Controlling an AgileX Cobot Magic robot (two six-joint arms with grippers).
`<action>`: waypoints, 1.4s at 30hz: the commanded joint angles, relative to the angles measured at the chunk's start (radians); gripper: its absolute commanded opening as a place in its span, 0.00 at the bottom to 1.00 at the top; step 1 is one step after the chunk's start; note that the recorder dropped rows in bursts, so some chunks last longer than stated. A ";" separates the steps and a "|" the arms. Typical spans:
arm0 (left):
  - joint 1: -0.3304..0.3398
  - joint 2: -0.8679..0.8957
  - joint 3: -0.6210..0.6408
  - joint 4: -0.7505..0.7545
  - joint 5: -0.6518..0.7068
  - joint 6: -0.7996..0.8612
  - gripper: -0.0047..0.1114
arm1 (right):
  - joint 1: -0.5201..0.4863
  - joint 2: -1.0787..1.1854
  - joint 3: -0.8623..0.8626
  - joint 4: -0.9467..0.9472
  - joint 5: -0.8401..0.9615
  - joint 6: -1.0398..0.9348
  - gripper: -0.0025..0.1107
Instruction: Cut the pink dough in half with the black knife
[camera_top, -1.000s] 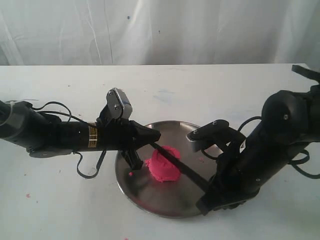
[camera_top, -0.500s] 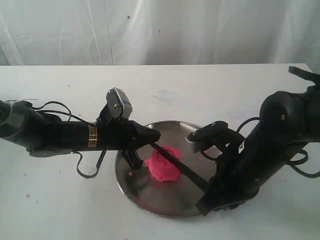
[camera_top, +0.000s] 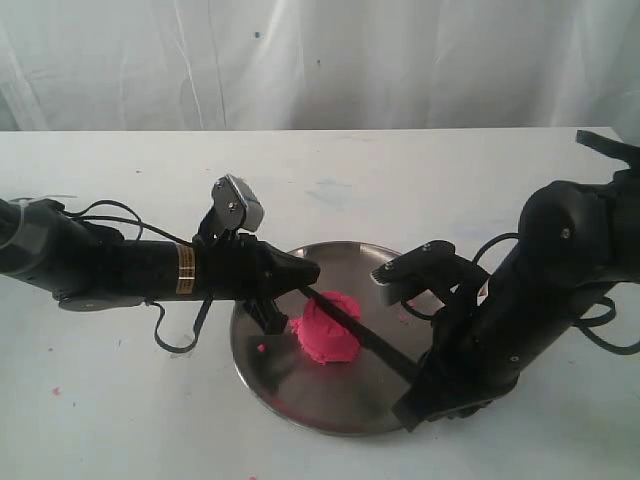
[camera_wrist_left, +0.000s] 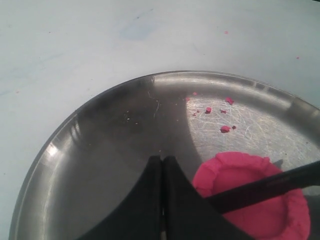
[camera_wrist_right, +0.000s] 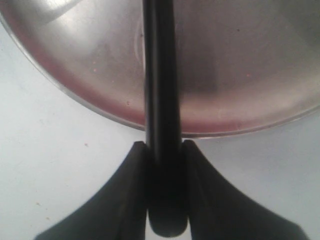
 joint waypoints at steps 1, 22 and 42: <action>-0.007 -0.004 0.008 0.041 0.046 -0.006 0.04 | 0.001 0.003 -0.008 -0.007 -0.010 0.005 0.02; -0.007 -0.004 0.008 0.097 0.084 -0.006 0.04 | 0.001 0.003 -0.008 -0.007 -0.012 0.005 0.02; -0.007 -0.004 0.008 0.097 0.094 -0.006 0.04 | 0.001 0.003 -0.001 -0.007 -0.026 0.005 0.02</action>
